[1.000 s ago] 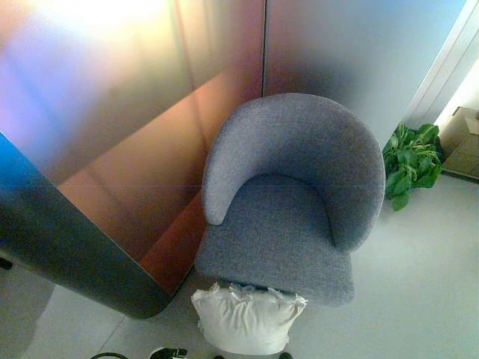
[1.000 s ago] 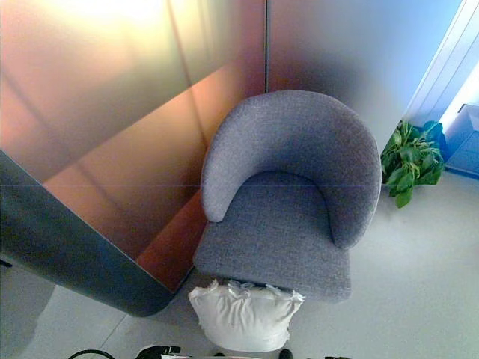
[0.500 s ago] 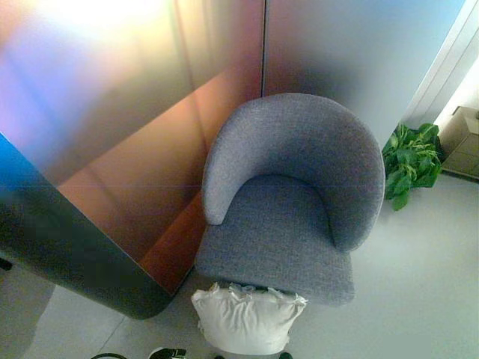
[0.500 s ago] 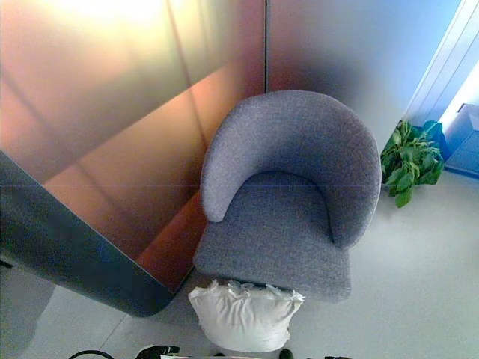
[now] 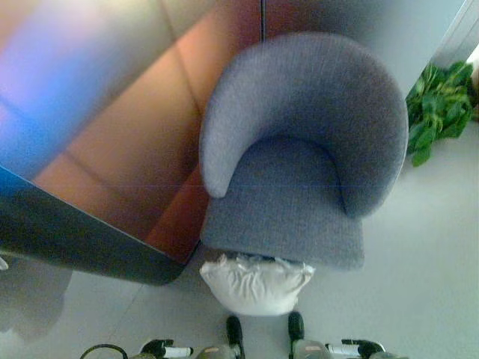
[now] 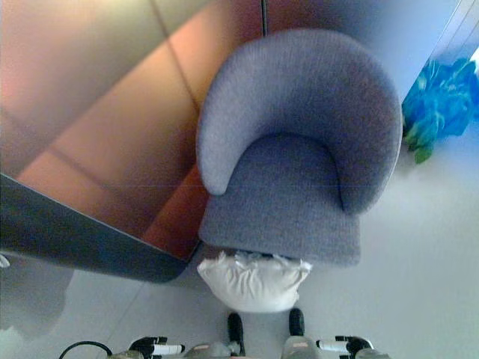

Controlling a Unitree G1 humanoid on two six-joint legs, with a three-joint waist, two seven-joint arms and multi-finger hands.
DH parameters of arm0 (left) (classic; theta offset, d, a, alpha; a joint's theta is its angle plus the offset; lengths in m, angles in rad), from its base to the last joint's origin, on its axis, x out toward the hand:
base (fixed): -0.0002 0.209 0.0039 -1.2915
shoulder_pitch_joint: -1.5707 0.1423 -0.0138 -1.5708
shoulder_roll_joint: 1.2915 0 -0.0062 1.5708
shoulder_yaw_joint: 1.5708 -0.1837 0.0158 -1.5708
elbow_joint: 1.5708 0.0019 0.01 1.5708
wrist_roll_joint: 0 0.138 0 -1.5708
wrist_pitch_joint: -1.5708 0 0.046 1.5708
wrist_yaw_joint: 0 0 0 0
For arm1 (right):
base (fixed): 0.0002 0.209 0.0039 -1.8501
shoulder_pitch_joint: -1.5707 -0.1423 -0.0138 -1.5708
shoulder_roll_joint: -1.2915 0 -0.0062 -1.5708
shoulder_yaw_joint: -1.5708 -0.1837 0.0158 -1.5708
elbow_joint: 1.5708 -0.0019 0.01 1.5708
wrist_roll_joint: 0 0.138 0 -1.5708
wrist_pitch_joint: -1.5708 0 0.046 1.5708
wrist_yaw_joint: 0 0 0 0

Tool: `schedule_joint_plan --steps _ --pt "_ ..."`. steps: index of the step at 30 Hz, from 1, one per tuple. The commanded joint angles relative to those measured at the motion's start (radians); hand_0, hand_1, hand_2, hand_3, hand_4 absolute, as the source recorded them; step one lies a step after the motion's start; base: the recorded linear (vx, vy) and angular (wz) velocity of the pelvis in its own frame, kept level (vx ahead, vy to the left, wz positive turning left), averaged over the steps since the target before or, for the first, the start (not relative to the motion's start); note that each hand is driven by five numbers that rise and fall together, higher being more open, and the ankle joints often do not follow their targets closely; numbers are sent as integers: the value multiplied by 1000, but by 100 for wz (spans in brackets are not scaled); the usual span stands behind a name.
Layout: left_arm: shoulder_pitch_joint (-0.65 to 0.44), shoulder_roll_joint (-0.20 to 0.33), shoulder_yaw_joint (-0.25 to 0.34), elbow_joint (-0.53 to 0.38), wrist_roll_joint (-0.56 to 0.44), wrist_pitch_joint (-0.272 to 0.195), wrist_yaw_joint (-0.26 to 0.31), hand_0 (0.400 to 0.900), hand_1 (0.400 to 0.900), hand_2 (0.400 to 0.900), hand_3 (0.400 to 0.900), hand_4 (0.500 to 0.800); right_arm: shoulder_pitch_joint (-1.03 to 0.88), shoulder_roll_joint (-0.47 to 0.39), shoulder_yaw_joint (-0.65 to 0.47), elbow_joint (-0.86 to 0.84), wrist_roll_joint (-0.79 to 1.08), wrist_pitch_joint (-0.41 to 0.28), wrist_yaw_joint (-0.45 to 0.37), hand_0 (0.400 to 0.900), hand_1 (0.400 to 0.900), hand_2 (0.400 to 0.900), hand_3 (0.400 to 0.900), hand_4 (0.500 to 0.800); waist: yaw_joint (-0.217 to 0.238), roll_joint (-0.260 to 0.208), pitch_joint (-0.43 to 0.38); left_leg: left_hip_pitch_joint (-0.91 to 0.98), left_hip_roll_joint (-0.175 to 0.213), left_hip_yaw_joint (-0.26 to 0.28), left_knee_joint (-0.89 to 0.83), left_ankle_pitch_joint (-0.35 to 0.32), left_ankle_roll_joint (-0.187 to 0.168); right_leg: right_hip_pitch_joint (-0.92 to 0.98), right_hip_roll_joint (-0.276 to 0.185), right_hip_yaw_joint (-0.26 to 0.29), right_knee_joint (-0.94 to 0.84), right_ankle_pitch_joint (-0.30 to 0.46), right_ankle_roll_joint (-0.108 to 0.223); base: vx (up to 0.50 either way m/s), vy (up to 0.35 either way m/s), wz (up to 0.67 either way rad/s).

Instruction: Pick up the pillow and put it on the sofa.

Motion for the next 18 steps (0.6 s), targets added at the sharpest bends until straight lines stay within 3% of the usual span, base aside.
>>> schedule_joint_plan --steps 1,8,18 --pt "-115 72 16 33 -92 -29 46 900 900 900 900 800 -63 -25 54 -21 40 -23 -7 900 900 900 900 800 -23 -63 75 -57 -58 -11 75 -68 -12 -85 -3 21 111 -69 26 -180 -4 3" --pt "-267 122 27 14 -235 -79 66 900 900 900 900 800 -135 -63 90 -59 102 -32 -6 900 900 900 900 800 -38 -86 172 -242 -52 -1 213 -72 -27 -254 -2 26 203 -73 15 -138 -8 -3" --pt "-456 189 40 6 -363 -99 92 900 900 900 900 800 -191 -93 104 -80 150 -21 21 900 900 900 900 800 -79 -117 239 -490 -20 25 411 -110 -39 -492 3 24 351 -90 7 -102 -13 3"
